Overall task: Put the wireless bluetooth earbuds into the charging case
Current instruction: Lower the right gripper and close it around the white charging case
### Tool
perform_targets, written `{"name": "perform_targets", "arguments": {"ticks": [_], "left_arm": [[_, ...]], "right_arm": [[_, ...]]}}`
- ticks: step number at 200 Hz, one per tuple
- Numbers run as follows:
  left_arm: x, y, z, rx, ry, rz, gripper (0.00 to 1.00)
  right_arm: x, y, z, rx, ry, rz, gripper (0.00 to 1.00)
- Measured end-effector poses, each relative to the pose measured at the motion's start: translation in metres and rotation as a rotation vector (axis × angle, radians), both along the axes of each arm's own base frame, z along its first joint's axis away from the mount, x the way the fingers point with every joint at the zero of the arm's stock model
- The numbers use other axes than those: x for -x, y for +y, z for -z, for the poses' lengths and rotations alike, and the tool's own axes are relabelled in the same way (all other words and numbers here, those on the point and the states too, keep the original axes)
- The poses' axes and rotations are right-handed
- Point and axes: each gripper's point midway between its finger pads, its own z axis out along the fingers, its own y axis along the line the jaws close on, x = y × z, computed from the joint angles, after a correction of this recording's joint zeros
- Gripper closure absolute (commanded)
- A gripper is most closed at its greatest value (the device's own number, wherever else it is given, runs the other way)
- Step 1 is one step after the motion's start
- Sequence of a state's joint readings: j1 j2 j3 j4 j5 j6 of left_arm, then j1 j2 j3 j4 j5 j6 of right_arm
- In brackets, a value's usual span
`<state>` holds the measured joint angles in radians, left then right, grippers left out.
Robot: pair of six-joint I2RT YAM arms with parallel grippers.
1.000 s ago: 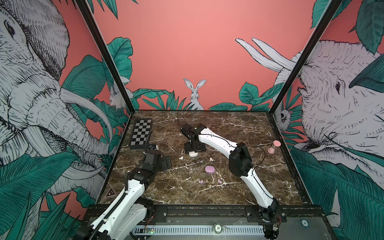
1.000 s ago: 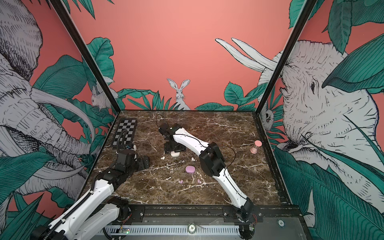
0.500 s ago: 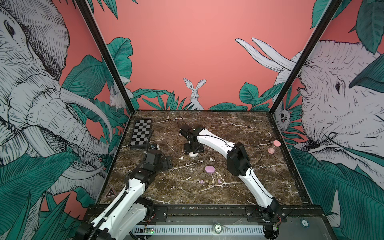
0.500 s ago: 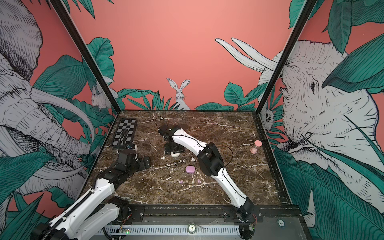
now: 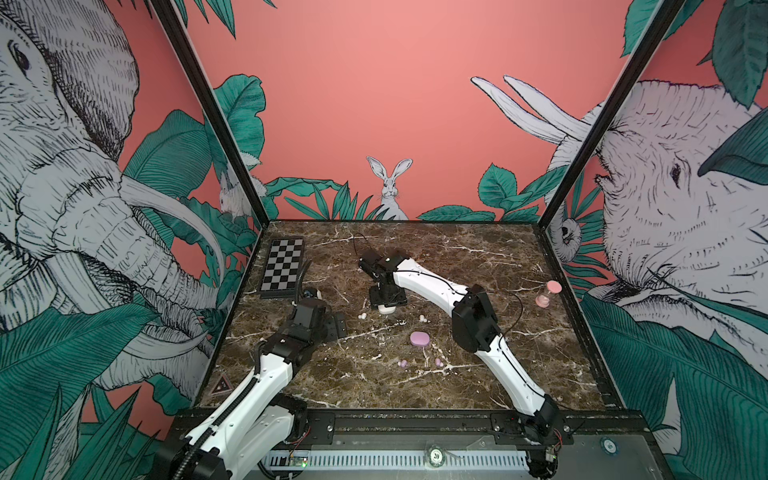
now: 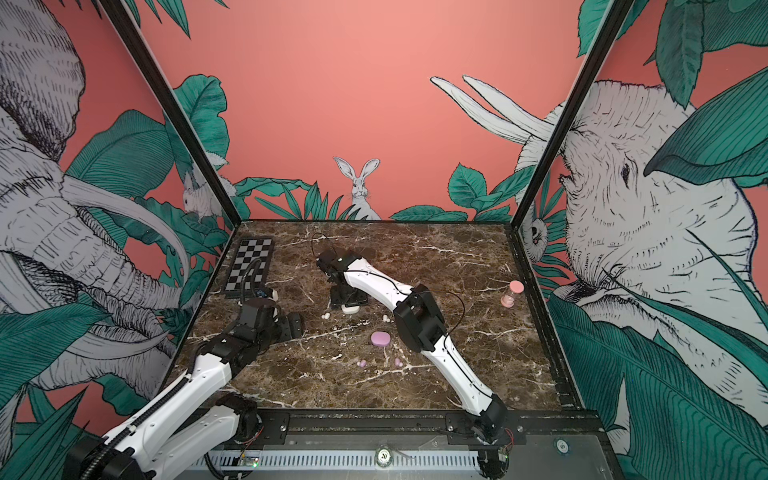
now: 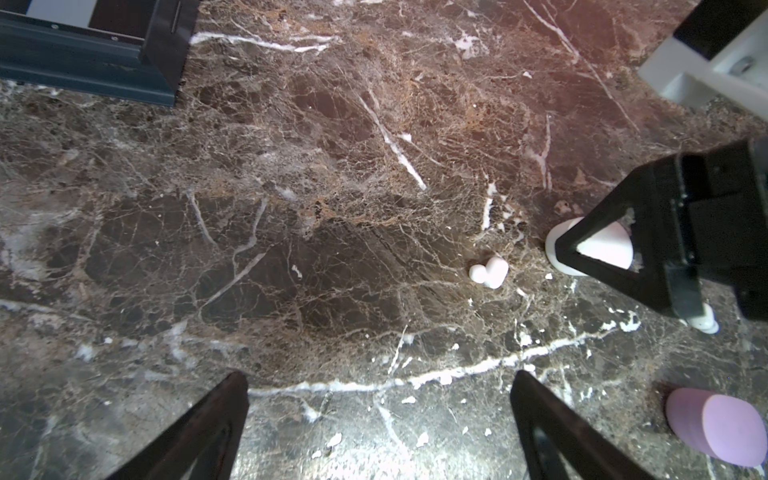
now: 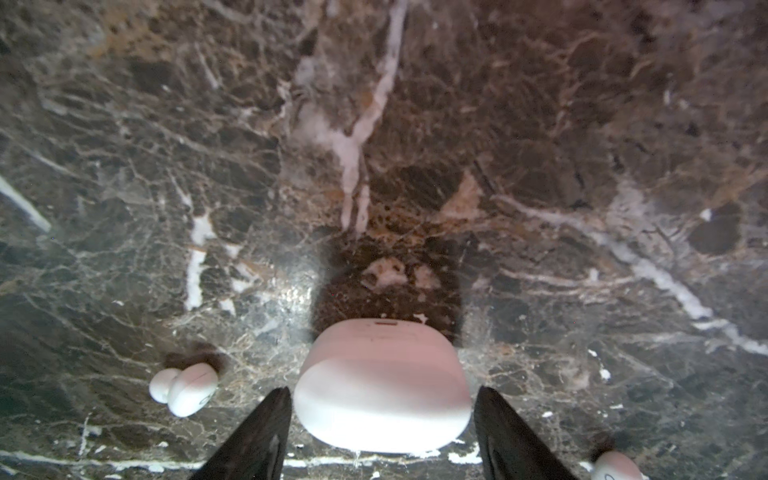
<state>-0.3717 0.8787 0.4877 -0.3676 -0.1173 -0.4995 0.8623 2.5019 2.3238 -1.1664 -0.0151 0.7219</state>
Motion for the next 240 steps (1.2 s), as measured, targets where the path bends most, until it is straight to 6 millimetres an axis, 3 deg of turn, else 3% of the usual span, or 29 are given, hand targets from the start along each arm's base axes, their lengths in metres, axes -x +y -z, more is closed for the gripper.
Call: {"name": "perform_targets", "arguments": {"ticks": [163, 240], "left_arm": [[0.0009, -0.0023, 0.0031, -0.010, 0.010, 0.009, 0.01], [0.0016, -0.0052, 0.0041, -0.018, 0.013, 0.020, 0.01]], "right_arm": [[-0.0029, 0.0015, 0.0041, -0.006, -0.005, 0.006, 0.36], [-0.0038, -0.0003, 0.0069, -0.016, -0.013, 0.013, 0.44]]}}
